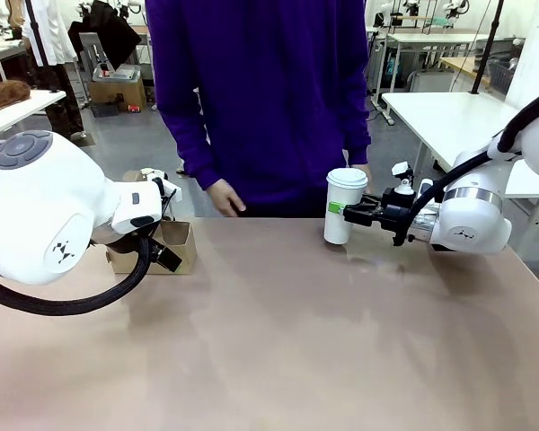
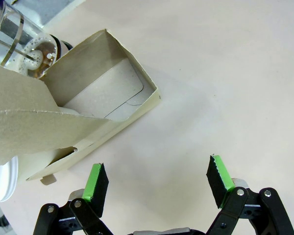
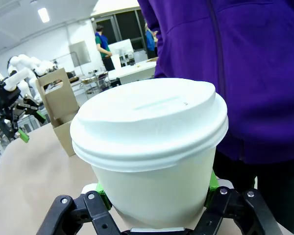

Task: Pour a drink into a cup and package it in a carrier.
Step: When a person places the Paper Cup Lid on the 600 ml Paper Cup , lift the 600 ml Paper Cup.

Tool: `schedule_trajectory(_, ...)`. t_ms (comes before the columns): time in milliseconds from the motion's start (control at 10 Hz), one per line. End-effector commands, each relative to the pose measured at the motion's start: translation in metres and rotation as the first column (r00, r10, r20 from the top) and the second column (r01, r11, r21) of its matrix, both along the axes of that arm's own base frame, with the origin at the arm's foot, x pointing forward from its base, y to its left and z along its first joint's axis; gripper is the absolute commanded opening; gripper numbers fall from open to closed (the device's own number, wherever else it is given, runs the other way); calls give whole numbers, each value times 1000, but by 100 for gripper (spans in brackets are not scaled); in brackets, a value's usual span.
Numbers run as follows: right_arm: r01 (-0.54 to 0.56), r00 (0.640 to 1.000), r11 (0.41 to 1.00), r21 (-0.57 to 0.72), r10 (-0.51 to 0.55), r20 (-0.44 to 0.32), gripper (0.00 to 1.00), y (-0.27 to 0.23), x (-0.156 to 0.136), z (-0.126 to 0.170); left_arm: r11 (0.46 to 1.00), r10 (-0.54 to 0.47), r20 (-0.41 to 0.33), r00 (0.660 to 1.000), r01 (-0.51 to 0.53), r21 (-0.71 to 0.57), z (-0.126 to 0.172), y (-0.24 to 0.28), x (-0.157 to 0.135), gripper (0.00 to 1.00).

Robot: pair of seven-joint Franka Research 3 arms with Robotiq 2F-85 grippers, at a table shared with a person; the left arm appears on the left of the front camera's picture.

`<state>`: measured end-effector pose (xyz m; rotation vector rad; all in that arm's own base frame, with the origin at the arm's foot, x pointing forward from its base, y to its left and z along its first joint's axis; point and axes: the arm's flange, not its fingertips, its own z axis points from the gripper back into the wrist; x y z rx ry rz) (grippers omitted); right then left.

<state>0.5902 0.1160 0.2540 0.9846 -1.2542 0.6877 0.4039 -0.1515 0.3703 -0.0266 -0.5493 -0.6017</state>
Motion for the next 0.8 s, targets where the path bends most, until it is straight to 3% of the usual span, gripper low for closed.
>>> schedule_trajectory(0,3,1000,1000,6,-3,12,80,3,1,7,1000,-1,0,1000,1,-2,0,0,0,100)
schedule_trajectory(300,0,1000,1000,0,0,0,80,0,0,0,1000,-1,0,1000,1,-2,0,0,0,100)
schedule_trajectory(700,-51,996,997,59,46,79,80,-45,-4,107,1000,-1,0,1000,1,-2,0,0,0,100)
